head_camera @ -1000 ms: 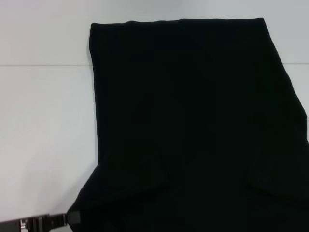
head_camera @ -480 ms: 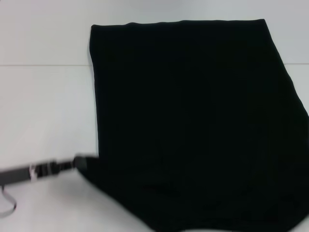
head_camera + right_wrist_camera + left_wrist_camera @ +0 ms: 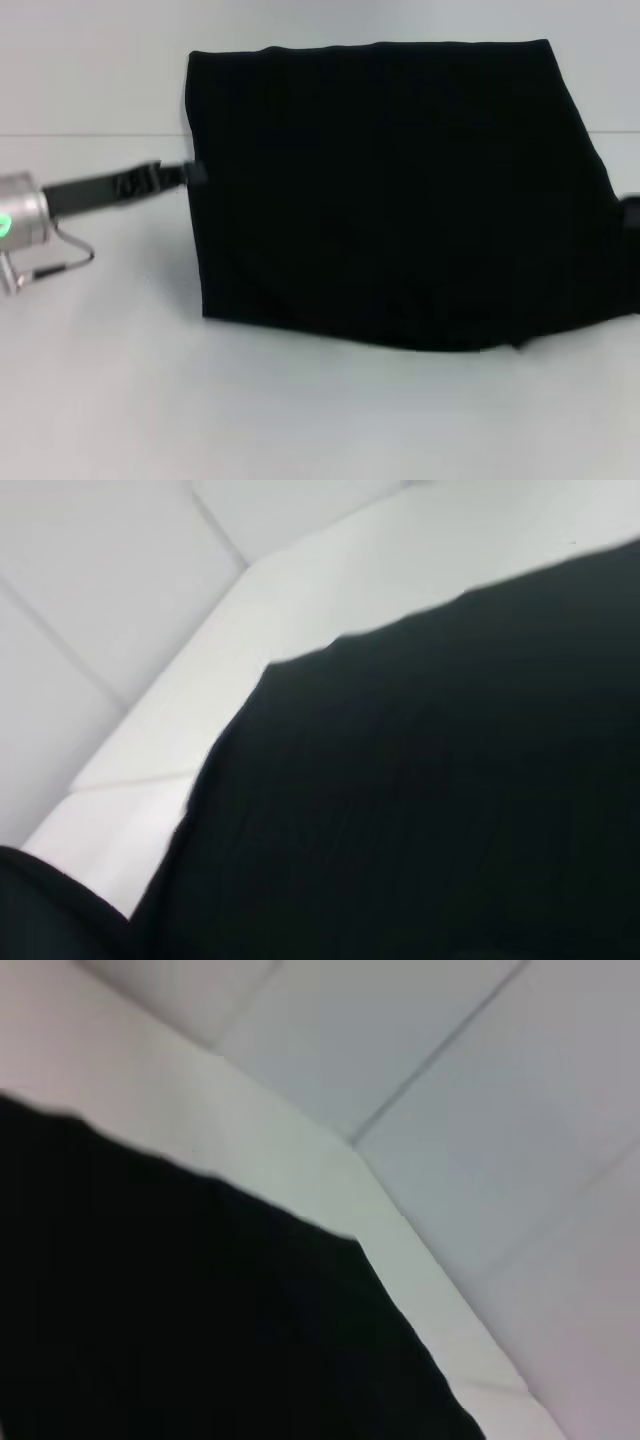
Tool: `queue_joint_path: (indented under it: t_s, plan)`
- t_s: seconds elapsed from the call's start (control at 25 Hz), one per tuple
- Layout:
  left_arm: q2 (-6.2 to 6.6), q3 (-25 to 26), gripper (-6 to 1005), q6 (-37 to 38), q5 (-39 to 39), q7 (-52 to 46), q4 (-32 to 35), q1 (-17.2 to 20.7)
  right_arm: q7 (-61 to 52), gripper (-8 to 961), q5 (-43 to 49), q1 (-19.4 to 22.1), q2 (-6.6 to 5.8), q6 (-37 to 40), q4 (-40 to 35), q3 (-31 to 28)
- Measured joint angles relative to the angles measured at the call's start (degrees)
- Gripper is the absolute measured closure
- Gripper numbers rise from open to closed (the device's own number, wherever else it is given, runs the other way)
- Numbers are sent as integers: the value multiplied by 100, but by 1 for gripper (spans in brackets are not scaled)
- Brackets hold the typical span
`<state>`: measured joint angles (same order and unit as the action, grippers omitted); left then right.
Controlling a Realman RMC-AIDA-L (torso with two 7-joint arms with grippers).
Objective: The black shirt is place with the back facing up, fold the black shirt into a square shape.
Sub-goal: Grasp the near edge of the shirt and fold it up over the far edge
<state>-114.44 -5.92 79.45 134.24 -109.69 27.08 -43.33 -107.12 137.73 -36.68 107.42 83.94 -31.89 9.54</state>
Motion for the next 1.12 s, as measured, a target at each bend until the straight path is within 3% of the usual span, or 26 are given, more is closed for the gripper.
queue_joint_path:
  t_s: [0.44,0.76,0.96,1.12]
  plan:
    - [74,-107,973,-1837,-380,355,-310,-823,-329,889,-1,-1016,-63,-2138,469,650]
    - [104,-111,973,-2811,-464,891,-687,-1252,-557,890,-37,-1311,-2,-3326,642,1100]
    - [-37,-111,972,-3351,-579,1381,-987,-1281,-424,889,-123,-1327,57,-3881,1072,1105]
    - [-204,-106,972,-3563,-582,1562,-1015,-1220,-188,889,-363,-1254,229,-4151,1189,1104]
